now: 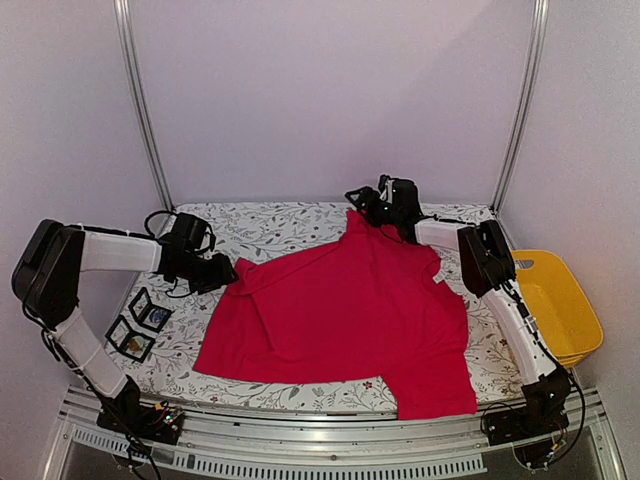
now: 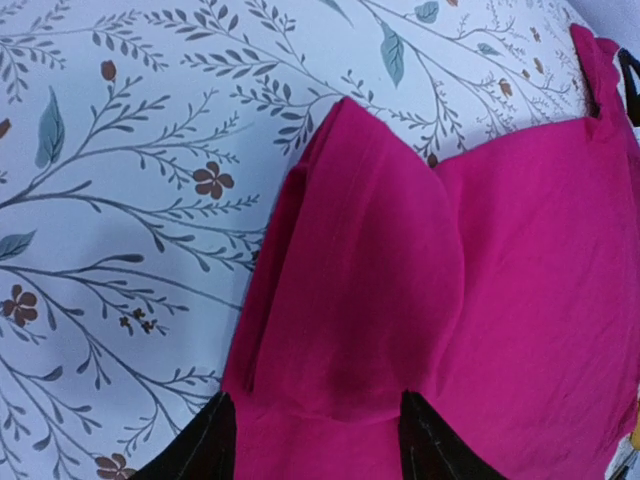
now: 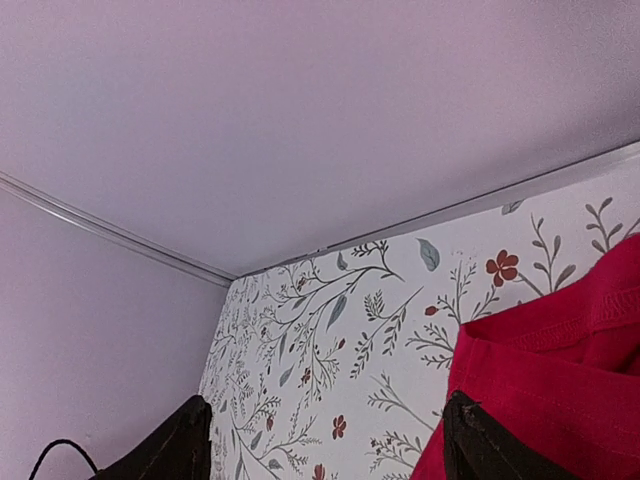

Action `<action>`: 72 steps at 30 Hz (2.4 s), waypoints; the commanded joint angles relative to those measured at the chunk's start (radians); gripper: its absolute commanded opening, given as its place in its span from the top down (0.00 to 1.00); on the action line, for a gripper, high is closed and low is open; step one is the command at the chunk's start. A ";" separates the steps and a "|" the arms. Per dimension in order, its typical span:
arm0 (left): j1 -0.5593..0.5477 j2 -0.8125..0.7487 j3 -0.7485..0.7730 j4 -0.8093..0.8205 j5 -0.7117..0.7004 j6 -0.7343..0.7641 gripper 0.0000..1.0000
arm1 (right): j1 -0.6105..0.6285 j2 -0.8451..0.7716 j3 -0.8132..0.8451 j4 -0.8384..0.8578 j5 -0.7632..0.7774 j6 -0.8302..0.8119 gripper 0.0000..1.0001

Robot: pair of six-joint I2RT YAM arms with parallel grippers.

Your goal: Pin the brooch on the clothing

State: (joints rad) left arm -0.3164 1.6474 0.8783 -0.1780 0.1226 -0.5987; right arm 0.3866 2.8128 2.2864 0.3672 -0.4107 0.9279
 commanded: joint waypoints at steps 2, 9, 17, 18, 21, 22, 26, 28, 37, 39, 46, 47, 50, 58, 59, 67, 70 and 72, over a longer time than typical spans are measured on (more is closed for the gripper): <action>-0.026 -0.029 -0.050 0.024 0.027 -0.046 0.47 | -0.013 -0.292 -0.188 -0.038 -0.041 -0.223 0.25; -0.029 0.026 -0.033 0.049 -0.042 -0.046 0.55 | -0.014 -0.579 -0.492 -0.245 0.057 -0.371 0.50; -0.031 0.100 0.028 0.018 -0.055 -0.020 0.62 | -0.013 -0.741 -0.738 -0.417 0.120 -0.496 0.51; -0.032 0.104 0.026 0.019 -0.051 -0.022 0.62 | -0.013 -0.753 -0.759 -0.424 0.119 -0.500 0.51; -0.037 0.109 0.019 0.027 -0.046 -0.028 0.69 | -0.013 -0.779 -0.806 -0.441 0.131 -0.511 0.53; -0.037 0.110 0.021 0.022 -0.046 -0.028 0.73 | -0.014 -0.789 -0.820 -0.442 0.132 -0.513 0.53; -0.044 0.100 0.020 0.011 -0.038 -0.029 0.84 | -0.013 -0.806 -0.859 -0.457 0.146 -0.522 0.53; -0.044 0.091 0.014 0.012 -0.042 -0.029 0.92 | -0.014 -0.809 -0.869 -0.467 0.148 -0.523 0.54; -0.047 0.084 0.025 0.003 -0.058 -0.005 1.00 | -0.013 -0.844 -0.933 -0.492 0.174 -0.547 0.54; -0.049 0.078 0.031 -0.004 -0.058 -0.003 1.00 | -0.014 -0.851 -0.942 -0.500 0.175 -0.553 0.54; -0.051 0.058 -0.004 -0.020 -0.078 -0.020 0.91 | -0.011 -0.874 -0.972 -0.515 0.198 -0.557 0.54; -0.051 0.063 -0.007 -0.020 -0.083 -0.021 0.88 | -0.011 -0.877 -0.978 -0.514 0.199 -0.559 0.54; -0.054 0.086 -0.004 -0.012 -0.071 -0.026 0.86 | -0.010 -0.885 -0.989 -0.513 0.196 -0.559 0.54; -0.073 0.129 0.022 -0.031 -0.082 -0.012 0.76 | -0.009 -0.874 -1.004 -0.506 0.203 -0.556 0.54; -0.074 0.128 0.021 -0.034 -0.088 -0.010 0.75 | -0.008 -0.873 -1.005 -0.508 0.204 -0.556 0.54; -0.083 0.138 0.019 -0.031 -0.097 -0.011 1.00 | 0.000 -0.864 -1.025 -0.516 0.221 -0.565 0.54; -0.093 0.087 0.032 -0.046 -0.119 -0.001 1.00 | 0.000 -0.854 -1.031 -0.515 0.214 -0.562 0.53; -0.093 0.047 0.038 -0.051 -0.160 0.009 1.00 | 0.000 -0.850 -1.035 -0.513 0.214 -0.560 0.53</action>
State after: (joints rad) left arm -0.3901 1.7584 0.8963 -0.1932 0.0177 -0.6125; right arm 0.3817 1.9648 1.2659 -0.1509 -0.2039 0.3733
